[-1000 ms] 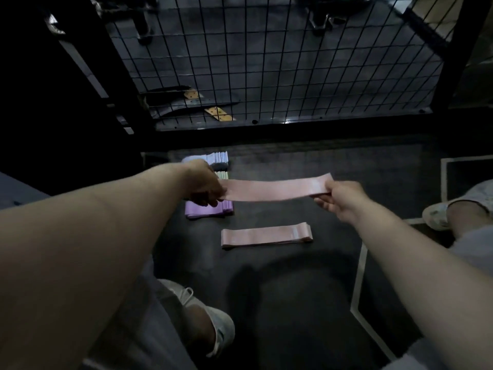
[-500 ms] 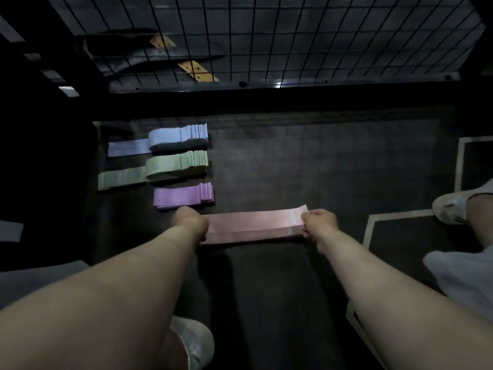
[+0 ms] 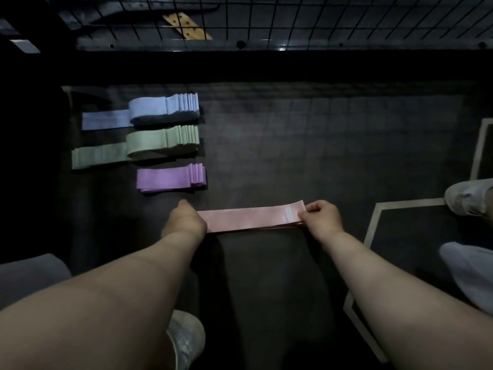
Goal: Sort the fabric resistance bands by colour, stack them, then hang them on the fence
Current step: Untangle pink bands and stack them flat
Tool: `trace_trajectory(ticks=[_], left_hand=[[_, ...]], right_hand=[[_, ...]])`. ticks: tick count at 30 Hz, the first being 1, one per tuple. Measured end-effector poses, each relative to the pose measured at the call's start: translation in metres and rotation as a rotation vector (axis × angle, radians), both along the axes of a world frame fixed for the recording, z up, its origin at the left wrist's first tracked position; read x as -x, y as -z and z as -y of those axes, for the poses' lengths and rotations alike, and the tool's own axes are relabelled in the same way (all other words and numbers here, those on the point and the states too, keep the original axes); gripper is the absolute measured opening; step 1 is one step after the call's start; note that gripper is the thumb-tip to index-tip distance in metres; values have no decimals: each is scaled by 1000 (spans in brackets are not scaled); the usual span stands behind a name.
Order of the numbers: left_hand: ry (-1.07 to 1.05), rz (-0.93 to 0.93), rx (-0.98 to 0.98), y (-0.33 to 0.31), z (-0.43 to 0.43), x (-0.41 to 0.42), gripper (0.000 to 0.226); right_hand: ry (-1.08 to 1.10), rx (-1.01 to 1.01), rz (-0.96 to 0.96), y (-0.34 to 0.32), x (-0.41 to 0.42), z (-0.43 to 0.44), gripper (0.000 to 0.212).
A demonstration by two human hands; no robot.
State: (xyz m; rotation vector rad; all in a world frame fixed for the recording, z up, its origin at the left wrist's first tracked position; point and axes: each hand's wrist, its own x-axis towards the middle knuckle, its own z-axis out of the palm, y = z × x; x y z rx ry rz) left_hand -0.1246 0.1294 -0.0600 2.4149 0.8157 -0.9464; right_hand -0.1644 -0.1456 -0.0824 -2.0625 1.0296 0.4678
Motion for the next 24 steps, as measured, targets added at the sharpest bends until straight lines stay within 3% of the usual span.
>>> trace_trajectory(ticks=[5,8,10,12,16,21,24], left_hand=[[162,-20,-108,4,2,2,38],[472,92,-331,3,3,10,49],[713,160,-340,9,1,13,60],[858,143,-283,14,0,12,69],[947,157,-271,20,2,13,55],[1004,155,-278,22,2,9,42],[1011,135,-262,21,4,7,44]], right_hand=[[-144,159,-50,-2,2,3,26],[-627,455,-6,-11,4,2,63],[-972,535,4,-11,1,1,79],[-1135,540,-69,-6,-3,1,86],[-1246,594,-136,4,-6,1,76],[-1203,568,-63,3,-9,4,42],[-1185,538,-90,2,-9,5,45]])
